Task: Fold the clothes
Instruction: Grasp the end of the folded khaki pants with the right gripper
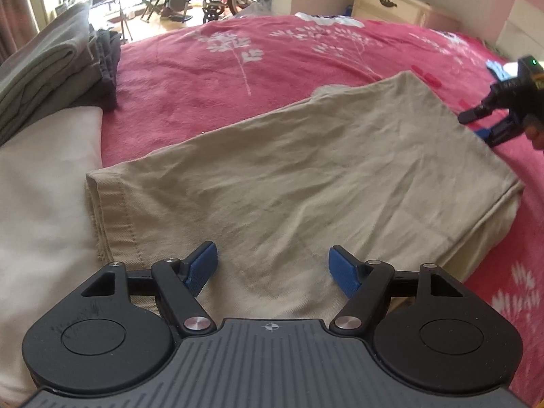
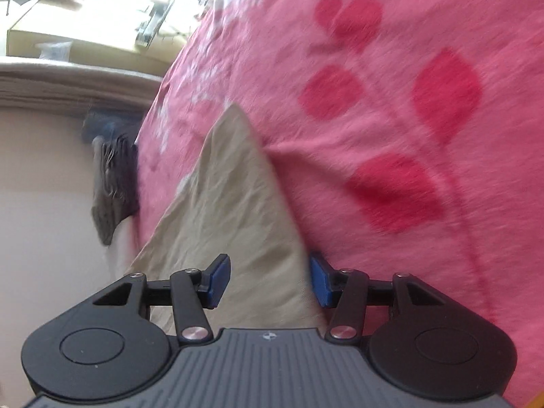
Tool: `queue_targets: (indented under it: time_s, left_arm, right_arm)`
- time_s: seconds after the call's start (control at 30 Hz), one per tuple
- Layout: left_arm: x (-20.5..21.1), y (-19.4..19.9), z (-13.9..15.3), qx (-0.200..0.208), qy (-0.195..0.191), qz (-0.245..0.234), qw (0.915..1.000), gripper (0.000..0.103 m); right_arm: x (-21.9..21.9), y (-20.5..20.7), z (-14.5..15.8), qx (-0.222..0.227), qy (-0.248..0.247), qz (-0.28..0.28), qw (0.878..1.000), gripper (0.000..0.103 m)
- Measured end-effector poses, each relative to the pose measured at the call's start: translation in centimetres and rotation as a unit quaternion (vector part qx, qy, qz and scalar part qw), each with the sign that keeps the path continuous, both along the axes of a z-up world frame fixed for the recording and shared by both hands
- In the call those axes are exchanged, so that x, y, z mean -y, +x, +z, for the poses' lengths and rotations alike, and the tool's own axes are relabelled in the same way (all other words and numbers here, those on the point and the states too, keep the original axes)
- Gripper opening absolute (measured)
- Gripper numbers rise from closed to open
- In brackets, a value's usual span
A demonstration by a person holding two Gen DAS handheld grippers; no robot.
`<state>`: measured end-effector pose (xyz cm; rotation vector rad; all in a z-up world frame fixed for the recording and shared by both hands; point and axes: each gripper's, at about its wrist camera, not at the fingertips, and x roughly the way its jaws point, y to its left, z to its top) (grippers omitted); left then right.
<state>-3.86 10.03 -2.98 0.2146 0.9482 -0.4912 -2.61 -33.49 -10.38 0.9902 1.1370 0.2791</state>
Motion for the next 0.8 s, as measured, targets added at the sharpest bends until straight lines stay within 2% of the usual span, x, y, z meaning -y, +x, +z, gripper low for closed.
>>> queue_targets:
  time_s: [0.13, 0.27, 0.3, 0.33, 0.43, 0.57, 0.67, 0.8]
  left_arm:
    - [-0.1, 0.0, -0.2, 0.002, 0.000, -0.002, 1.0000, 0.075]
    - [0.1, 0.0, -0.5, 0.005, 0.002, -0.006, 1.0000, 0.078]
    - [0.2, 0.0, -0.6, 0.006, 0.002, -0.007, 1.0000, 0.078]
    - [0.3, 0.1, -0.7, 0.007, 0.003, -0.007, 0.9999, 0.079]
    - [0.5, 0.1, -0.8, 0.010, 0.003, -0.004, 0.9999, 0.080]
    - [0.8, -0.2, -0.8, 0.015, 0.007, 0.003, 0.9999, 0.080]
    - [1.2, -0.3, -0.7, 0.015, 0.006, 0.008, 0.9998, 0.080]
    - [2.1, -0.2, -0.6, 0.013, -0.001, 0.002, 0.9999, 0.080]
  right_arm:
    - [-0.4, -1.1, -0.9, -0.007, 0.040, 0.022, 0.999, 0.051]
    - [-0.1, -1.7, -1.4, -0.014, 0.065, 0.020, 0.998, 0.048]
    - [-0.2, -1.2, -1.5, -0.017, 0.064, 0.028, 0.997, 0.044]
    - [-0.3, -0.7, -1.6, -0.020, 0.061, 0.036, 0.997, 0.033]
    - [-1.8, 0.8, -1.6, -0.017, 0.026, 0.061, 0.998, 0.014]
    - [-4.0, 1.0, 0.9, 0.002, -0.052, 0.066, 0.996, 0.011]
    - [-4.2, 0.1, 3.8, -0.002, -0.085, 0.051, 0.995, 0.009]
    - [-4.2, -0.4, 7.9, 0.020, -0.122, 0.062, 0.990, 0.007]
